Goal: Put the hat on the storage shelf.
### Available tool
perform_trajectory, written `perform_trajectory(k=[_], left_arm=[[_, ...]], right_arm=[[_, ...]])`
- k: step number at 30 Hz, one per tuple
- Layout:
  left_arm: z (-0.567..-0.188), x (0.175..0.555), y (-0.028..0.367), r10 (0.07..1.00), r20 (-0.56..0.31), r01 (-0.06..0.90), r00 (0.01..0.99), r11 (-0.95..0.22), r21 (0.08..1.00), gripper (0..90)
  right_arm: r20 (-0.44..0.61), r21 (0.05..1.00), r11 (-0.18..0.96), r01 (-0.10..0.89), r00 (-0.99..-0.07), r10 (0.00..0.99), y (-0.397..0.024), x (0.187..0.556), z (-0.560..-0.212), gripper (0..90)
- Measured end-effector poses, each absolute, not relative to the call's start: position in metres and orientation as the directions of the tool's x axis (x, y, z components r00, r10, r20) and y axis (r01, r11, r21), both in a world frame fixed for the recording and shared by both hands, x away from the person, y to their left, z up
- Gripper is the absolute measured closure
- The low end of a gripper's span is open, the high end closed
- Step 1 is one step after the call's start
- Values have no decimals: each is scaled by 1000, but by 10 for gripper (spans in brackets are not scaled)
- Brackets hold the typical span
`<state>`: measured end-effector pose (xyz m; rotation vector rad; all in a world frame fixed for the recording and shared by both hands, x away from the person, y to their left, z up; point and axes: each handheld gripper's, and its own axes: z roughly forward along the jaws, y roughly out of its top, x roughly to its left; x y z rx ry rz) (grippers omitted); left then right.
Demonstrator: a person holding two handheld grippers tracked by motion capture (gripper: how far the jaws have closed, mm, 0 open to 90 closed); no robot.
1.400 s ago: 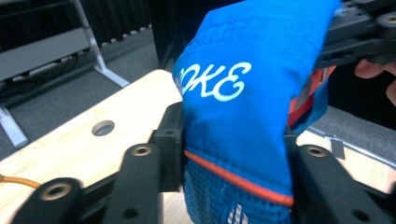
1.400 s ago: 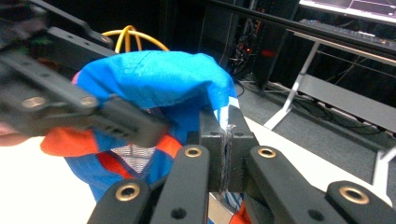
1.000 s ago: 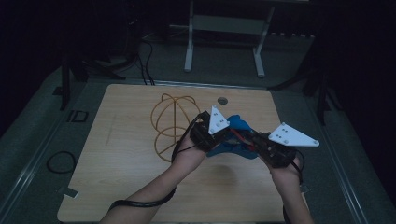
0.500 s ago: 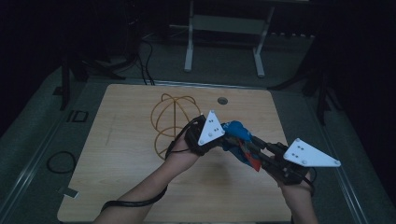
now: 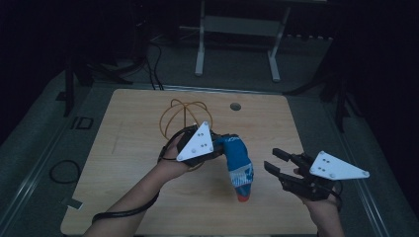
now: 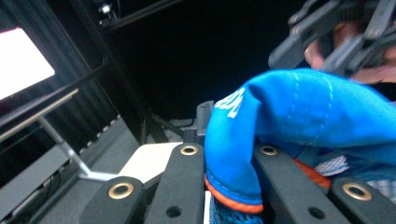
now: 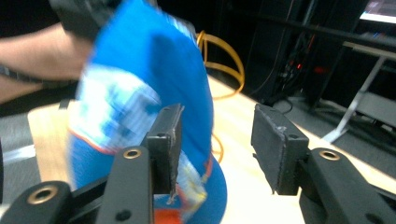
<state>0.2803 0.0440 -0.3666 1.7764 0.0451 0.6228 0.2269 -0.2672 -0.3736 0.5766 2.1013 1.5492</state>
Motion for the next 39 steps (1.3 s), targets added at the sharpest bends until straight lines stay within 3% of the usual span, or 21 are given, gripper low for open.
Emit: perform_trajectory(k=[5,11,20,25,27,28,39], left_arm=[[-367,284,59,297,338,-278,893,-226,934,876],[-371,289,72,191,289,-269,938,-126,955,876],[-376,284,64,148,319,-300,936,-137,944,876],[-379,282,57,144,325,-303,935,-156,940,876],[-380,282,57,142,318,-296,938,-153,943,876],[-380,282,56,146,320,-298,936,-155,942,876],[-382,284,58,187,333,-297,924,-197,934,872]], right_arm=[[-84,955,287,77,-856,509,-255,230,-386,516],[-112,949,312,42,-880,461,-237,227,-390,512],[-147,946,323,3,-886,439,-215,229,-387,553],[-162,944,330,-2,-874,459,-209,228,-389,741],[-161,945,328,0,-871,465,-210,228,-389,768],[-157,945,328,9,-864,478,-210,230,-390,878],[-131,960,279,28,-835,535,-222,231,-381,900]])
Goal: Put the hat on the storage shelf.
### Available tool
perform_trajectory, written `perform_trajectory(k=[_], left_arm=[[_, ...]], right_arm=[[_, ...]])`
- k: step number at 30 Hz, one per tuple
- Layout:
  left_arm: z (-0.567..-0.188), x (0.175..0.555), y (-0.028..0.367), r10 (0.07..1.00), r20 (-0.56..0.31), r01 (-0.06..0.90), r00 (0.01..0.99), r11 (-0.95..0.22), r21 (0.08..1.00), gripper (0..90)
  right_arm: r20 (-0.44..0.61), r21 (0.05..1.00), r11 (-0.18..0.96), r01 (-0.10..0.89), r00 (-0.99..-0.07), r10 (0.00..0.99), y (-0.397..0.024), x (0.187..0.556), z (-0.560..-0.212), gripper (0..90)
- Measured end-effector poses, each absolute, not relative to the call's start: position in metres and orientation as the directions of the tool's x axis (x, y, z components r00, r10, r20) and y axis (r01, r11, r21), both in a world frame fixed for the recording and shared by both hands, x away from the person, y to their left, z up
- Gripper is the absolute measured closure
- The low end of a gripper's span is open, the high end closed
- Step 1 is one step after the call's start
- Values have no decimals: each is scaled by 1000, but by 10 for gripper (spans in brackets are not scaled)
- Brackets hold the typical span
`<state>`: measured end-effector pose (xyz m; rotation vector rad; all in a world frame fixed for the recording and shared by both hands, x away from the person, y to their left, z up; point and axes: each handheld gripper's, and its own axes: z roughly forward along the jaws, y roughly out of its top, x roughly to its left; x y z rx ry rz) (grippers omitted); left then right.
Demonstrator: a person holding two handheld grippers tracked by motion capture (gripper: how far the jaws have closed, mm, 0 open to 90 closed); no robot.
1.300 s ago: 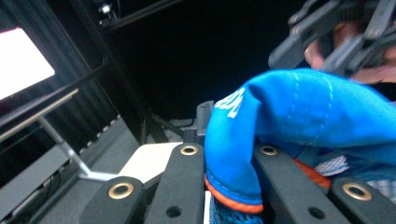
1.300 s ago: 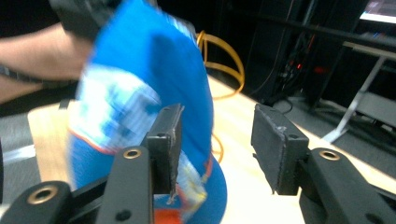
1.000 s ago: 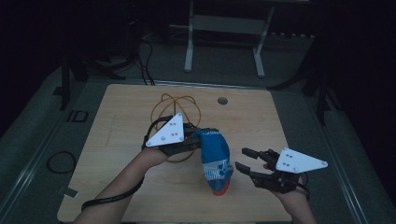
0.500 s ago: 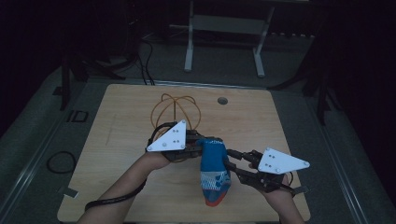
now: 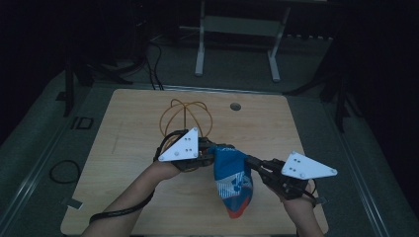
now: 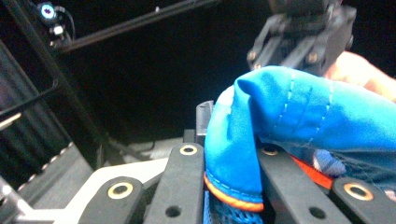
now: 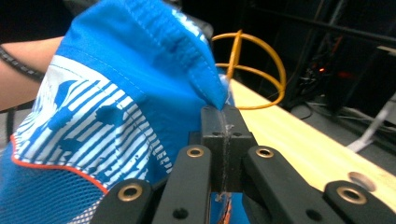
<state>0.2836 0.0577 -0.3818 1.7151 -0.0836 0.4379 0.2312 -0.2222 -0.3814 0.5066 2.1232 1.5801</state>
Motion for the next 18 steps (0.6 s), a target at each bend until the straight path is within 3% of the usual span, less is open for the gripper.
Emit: perform_trajectory(k=[5,9,10,18], left_arm=[[-378,278,53,203,332,-282,921,-238,929,853],[-374,278,56,223,273,-213,936,-258,942,790],[-373,276,59,240,276,-213,931,-260,942,701],[-373,272,76,291,303,-212,907,-305,928,622]], right_arm=[[-126,965,260,27,-826,550,-228,231,-374,900],[-114,971,236,28,-815,568,-235,231,-369,900],[-114,973,228,24,-811,573,-238,231,-366,900],[-113,980,198,10,-793,598,-251,230,-354,900]])
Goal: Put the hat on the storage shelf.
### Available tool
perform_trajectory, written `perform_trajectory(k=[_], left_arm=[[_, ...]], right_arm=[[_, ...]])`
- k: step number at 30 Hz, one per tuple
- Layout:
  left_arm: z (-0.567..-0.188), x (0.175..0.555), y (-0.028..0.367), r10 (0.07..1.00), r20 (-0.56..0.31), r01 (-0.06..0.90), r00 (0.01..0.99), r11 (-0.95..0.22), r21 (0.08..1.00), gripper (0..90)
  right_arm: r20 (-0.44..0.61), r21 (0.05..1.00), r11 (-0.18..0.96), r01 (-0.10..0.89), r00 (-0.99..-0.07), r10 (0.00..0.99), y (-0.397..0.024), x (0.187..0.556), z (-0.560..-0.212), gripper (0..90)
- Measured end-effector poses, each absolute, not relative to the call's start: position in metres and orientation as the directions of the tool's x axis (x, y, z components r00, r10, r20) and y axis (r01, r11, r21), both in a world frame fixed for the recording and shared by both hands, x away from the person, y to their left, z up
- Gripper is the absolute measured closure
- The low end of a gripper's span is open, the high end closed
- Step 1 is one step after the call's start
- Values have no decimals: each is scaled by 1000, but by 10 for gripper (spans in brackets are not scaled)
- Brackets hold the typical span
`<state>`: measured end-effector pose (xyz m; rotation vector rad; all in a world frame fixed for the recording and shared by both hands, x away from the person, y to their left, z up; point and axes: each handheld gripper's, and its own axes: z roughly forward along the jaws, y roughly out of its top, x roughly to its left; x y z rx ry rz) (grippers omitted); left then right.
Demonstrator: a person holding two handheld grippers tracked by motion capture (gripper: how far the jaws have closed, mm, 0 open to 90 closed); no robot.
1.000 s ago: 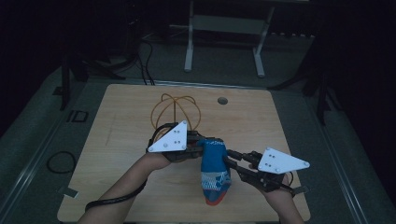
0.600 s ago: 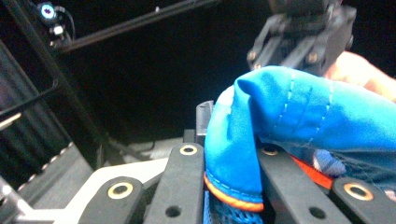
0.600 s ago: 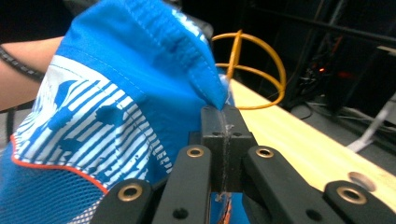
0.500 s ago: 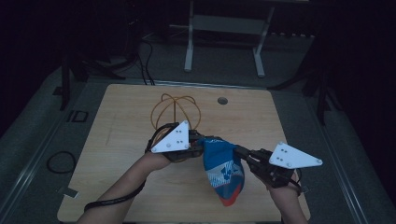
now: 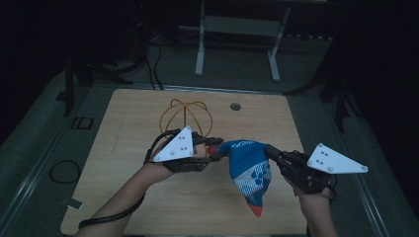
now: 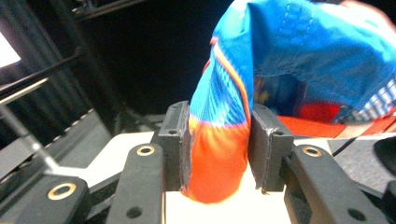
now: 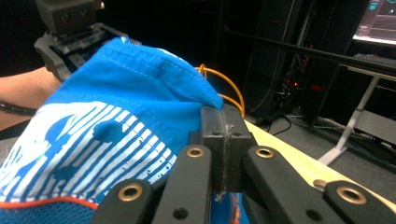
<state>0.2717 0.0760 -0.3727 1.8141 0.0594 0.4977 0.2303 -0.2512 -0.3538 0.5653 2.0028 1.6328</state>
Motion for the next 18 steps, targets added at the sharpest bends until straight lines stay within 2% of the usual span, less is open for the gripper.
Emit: perform_trajectory(k=[8,18], left_arm=[[-377,269,98,337,294,-193,894,-303,933,621],[-401,255,135,437,244,-131,866,-271,953,499]], right_arm=[[-123,981,194,0,-772,624,-257,231,-347,900],[-146,981,191,-30,-762,631,-248,244,-326,900]])
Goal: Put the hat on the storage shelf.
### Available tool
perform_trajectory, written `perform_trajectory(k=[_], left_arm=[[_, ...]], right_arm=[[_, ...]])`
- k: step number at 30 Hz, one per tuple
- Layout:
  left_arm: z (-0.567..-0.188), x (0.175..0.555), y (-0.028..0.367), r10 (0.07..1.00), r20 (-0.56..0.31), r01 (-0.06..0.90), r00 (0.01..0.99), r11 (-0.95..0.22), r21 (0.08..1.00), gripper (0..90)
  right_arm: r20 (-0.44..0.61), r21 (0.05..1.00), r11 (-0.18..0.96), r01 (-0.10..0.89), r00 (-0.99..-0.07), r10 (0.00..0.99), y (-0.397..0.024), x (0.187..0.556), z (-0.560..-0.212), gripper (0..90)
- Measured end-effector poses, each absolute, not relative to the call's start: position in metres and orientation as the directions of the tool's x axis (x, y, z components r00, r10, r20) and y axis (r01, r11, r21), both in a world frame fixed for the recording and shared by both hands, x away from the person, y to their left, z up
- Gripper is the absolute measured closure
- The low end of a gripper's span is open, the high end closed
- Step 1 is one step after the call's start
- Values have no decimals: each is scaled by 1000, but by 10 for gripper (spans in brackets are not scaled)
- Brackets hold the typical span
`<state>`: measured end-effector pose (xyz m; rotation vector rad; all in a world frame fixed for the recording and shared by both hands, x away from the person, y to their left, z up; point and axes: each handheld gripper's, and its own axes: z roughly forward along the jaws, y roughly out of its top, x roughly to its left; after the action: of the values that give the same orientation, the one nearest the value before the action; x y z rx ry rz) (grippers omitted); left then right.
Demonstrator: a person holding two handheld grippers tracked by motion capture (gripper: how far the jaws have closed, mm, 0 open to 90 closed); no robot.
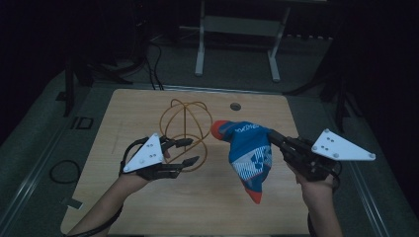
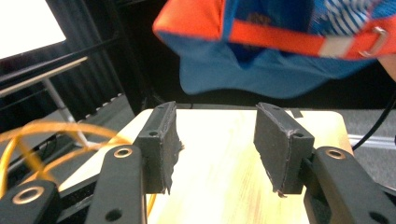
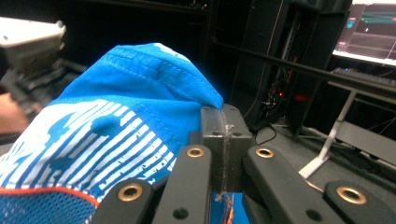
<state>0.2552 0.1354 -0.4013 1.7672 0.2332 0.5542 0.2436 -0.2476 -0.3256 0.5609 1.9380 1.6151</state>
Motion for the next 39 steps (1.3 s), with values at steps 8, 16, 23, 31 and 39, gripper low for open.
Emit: perform_trajectory(k=[8,16,23,31,39], left_arm=[[-427,245,168,550,208,-79,808,-250,965,400],[-459,239,188,646,159,4,747,-243,970,177],[-497,229,202,725,117,77,679,-229,970,18],[-532,218,213,807,134,62,575,-207,976,19],[-538,219,219,828,124,58,547,-185,981,19]], right_arm=[[-153,982,181,-47,-764,627,-221,273,-302,900],[-154,981,189,-45,-773,615,-192,298,-287,900],[-168,973,227,-35,-785,597,-155,321,-280,900],[-149,968,253,-3,-816,559,-108,344,-278,900],[-136,950,312,29,-859,494,-44,362,-289,900]])
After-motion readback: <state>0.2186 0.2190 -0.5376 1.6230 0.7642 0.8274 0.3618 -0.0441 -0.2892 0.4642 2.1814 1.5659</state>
